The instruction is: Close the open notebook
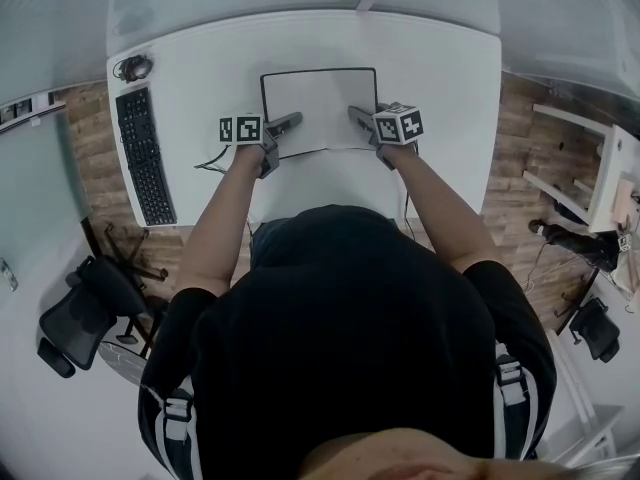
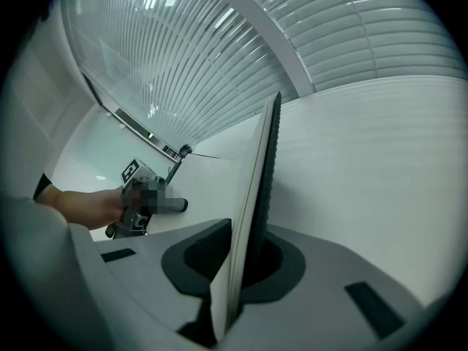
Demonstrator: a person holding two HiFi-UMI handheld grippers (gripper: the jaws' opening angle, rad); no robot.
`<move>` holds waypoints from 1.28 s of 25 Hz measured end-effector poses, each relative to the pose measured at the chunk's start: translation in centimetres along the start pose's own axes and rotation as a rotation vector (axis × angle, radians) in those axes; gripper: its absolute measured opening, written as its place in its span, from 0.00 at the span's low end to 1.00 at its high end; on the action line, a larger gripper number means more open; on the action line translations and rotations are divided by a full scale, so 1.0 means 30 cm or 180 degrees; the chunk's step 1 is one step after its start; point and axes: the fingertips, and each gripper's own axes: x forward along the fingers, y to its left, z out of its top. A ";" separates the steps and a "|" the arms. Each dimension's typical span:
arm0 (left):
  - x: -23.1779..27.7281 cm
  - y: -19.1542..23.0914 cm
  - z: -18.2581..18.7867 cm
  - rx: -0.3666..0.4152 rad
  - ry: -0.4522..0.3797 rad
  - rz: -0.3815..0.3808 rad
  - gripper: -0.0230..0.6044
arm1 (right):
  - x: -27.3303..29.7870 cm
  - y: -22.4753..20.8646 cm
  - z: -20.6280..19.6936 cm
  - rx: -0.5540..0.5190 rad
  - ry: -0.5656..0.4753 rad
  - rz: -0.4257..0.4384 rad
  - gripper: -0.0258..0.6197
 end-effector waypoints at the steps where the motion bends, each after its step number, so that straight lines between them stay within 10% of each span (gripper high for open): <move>1: 0.001 -0.003 0.000 0.0000 0.0004 -0.0007 0.11 | 0.000 -0.003 -0.001 0.0002 0.0003 -0.0006 0.13; 32: 0.020 0.008 -0.004 -0.0001 0.0024 0.0008 0.11 | -0.058 -0.081 -0.030 -0.0003 -0.0113 -0.0110 0.24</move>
